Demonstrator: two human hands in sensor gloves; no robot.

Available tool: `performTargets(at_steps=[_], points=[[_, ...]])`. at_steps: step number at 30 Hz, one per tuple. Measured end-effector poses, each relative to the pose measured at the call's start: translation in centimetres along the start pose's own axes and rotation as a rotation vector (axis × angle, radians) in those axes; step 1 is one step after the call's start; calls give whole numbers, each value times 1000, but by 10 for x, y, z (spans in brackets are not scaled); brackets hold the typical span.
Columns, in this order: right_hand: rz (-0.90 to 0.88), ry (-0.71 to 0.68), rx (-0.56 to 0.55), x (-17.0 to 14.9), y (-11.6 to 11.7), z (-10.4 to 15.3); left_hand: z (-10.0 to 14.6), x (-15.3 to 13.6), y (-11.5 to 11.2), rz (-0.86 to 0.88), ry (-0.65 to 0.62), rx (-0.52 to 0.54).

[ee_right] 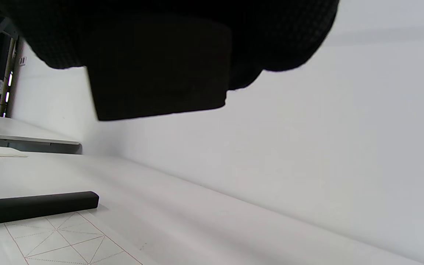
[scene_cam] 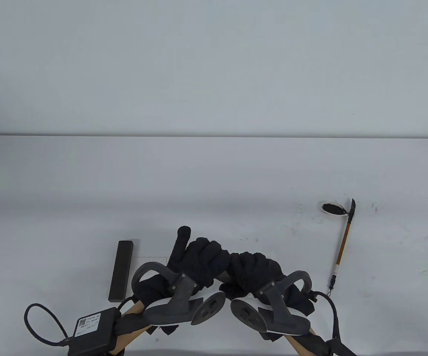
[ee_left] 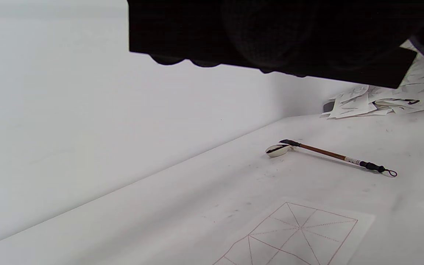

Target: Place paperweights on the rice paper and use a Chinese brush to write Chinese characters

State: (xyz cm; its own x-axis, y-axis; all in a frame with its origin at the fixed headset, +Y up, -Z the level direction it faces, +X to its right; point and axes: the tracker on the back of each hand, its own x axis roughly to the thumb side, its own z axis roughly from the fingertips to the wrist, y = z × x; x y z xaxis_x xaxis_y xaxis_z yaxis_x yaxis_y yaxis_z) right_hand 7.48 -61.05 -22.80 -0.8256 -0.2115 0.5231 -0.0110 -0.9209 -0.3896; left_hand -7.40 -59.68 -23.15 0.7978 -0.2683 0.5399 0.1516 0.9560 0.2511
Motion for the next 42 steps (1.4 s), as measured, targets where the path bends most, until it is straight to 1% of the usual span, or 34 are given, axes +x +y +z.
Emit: performTargets(at_steps=[5,9,11,13,17,22,25,28,32,36,42], points=[[24,-8,-29,-1,7,0,-6,-1,-7,29,-2,-23],[66,5,-19,-1,13,-2,-8,-4,-16,37,9,-27],[67,18,-7,-2,17,-1,-7,-9,-22,12,41,-29],[61,39,1,-4,23,1,-3,-20,-30,-5,93,-20],[41,99,28,-11,34,5,7,-46,-46,55,190,-56],[0,184,42,-22,49,11,28,-85,-77,135,347,-121],[-27,239,54,-29,59,15,44,-107,-99,204,451,-157],[-55,296,67,-35,71,19,59,-126,-119,280,547,-187],[-44,353,108,-42,82,23,71,-143,-137,330,631,-240],[-45,417,135,-47,87,29,73,-147,-140,323,651,-241],[-49,510,214,-53,95,36,82,-148,-138,323,659,-227]])
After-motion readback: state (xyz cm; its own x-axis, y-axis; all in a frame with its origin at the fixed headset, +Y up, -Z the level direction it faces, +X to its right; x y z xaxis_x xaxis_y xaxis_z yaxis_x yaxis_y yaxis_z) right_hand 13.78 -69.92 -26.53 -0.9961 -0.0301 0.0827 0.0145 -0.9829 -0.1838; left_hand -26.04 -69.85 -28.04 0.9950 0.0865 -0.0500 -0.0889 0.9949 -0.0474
